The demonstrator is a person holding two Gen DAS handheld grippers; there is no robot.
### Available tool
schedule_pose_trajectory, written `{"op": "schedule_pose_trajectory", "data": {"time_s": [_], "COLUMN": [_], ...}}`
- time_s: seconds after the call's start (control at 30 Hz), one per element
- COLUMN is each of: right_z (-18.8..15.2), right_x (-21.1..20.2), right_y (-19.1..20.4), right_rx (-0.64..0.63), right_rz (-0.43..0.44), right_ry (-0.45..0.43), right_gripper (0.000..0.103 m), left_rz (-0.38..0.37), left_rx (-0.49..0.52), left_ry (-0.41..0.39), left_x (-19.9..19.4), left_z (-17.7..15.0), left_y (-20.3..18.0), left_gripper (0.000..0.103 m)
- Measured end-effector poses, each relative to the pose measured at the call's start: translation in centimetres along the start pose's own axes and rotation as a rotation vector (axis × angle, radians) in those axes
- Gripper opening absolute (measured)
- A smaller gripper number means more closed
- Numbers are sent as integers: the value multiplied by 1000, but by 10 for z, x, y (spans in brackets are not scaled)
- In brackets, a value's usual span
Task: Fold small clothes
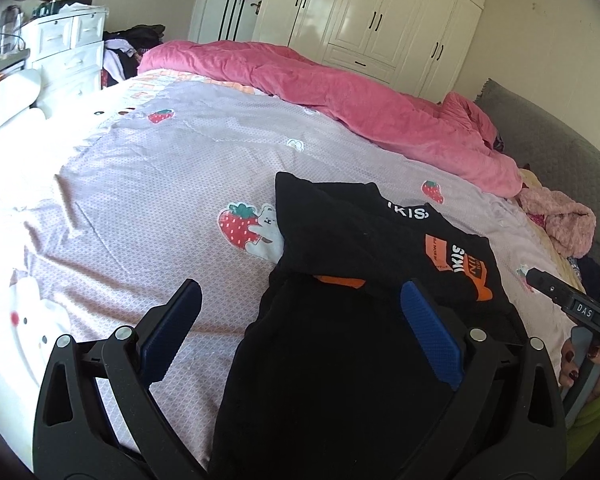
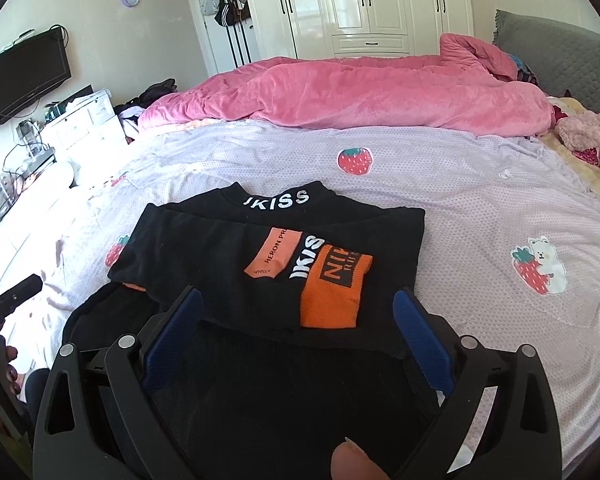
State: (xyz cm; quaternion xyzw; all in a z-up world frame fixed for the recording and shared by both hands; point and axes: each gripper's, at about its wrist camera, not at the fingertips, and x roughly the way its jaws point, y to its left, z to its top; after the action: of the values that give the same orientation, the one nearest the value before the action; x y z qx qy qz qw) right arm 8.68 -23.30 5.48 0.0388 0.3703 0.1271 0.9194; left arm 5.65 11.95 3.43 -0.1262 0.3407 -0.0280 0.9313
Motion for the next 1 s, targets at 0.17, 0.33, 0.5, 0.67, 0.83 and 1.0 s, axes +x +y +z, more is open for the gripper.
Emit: {"op": "schedule_pose_trajectory", "data": {"time_s": [0.17,0.33,0.5,0.67,0.83,1.0], "right_z": [-5,-11,-19,-29,-43,-60], "right_x": [-7,-12,-17,-22,-27,-27], "right_y": [0,1,3,2,3,0], "right_rx": [-7,-14,-25,-19,-33,-31], "right_rz": [4,5,14,31,39,28], "right_ry": [2,11,20,20,33,73], "right_gripper": [96,96,96,96,96,96], "left_rz": [13,27,41,60,55,33], "left_rx": [-3,-4,1,14,3,11], "left_ry": [3,6,23,50,85,111], "left_x": [-6,-14,-18,-20,-19,-20], "left_z": [-4,-10,-18,-30,-44,-54], "left_y": [6,12,16,21,31,33], "left_gripper": [93,93,93,93,93,93]}}
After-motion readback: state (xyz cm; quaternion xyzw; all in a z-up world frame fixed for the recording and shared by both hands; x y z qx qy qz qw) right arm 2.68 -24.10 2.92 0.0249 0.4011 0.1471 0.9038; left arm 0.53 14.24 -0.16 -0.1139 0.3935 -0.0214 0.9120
